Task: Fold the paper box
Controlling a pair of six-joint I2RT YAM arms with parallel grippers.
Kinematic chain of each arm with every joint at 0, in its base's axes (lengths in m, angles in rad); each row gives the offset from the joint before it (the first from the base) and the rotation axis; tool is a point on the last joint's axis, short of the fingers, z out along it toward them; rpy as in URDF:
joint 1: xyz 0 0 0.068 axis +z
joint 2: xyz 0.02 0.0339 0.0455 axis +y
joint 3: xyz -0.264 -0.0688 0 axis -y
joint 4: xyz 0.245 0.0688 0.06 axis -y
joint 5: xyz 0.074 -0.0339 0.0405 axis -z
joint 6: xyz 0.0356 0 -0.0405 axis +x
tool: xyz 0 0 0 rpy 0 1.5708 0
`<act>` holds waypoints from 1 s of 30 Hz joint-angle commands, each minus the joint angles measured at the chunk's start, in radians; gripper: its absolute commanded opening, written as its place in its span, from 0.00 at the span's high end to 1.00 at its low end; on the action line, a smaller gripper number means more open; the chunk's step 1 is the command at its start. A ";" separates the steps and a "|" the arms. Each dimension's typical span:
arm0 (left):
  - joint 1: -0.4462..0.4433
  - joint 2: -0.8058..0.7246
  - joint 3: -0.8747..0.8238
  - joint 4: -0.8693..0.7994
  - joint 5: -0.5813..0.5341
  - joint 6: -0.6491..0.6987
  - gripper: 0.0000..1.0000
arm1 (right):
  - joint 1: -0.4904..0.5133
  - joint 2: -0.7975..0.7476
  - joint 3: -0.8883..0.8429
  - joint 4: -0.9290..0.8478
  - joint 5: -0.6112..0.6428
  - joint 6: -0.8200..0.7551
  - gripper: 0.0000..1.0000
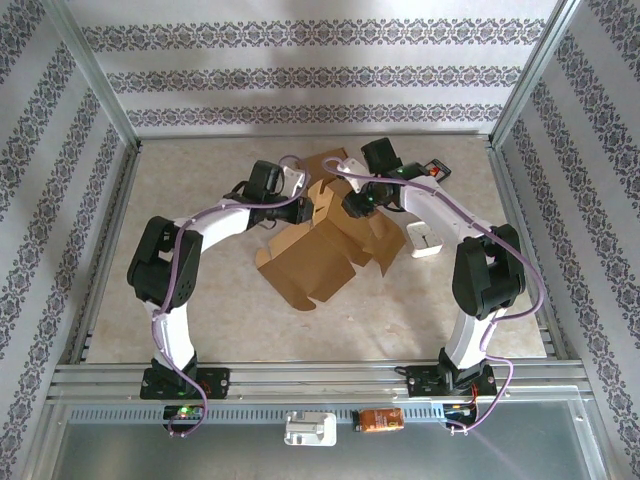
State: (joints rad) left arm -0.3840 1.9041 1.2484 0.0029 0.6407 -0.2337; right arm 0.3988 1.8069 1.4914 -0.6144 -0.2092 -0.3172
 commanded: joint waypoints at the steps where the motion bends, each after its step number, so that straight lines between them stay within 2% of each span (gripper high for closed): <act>1: -0.049 -0.016 -0.089 0.258 0.149 -0.154 0.93 | 0.043 -0.020 -0.036 0.026 -0.029 -0.018 0.65; 5: -0.070 -0.010 -0.164 0.335 0.181 -0.196 0.92 | 0.077 -0.045 -0.077 0.042 -0.016 -0.056 0.65; 7: -0.074 -0.020 -0.206 0.340 0.172 -0.187 0.88 | 0.100 -0.066 -0.103 0.053 0.007 -0.095 0.65; 12: -0.072 -0.118 -0.305 0.298 0.089 -0.097 0.65 | 0.137 -0.130 -0.207 0.111 0.036 -0.212 0.65; 19: -0.073 -0.363 -0.436 0.223 -0.037 0.112 0.44 | 0.146 -0.153 -0.251 0.102 0.068 -0.359 0.65; 24: -0.072 -0.558 -0.496 0.139 -0.101 0.247 0.41 | 0.143 -0.140 -0.235 0.072 0.045 -0.390 0.64; 29: -0.059 -0.669 -0.571 0.111 -0.302 0.460 0.41 | 0.138 -0.141 -0.226 0.051 -0.009 -0.406 0.64; 30: -0.047 -0.665 -0.572 0.102 -0.307 0.495 0.41 | 0.135 -0.141 -0.221 0.040 -0.025 -0.408 0.64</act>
State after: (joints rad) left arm -0.4427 1.2396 0.7029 0.1711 0.4526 0.0811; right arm 0.5392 1.6478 1.2694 -0.4889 -0.1699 -0.6930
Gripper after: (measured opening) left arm 0.595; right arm 0.359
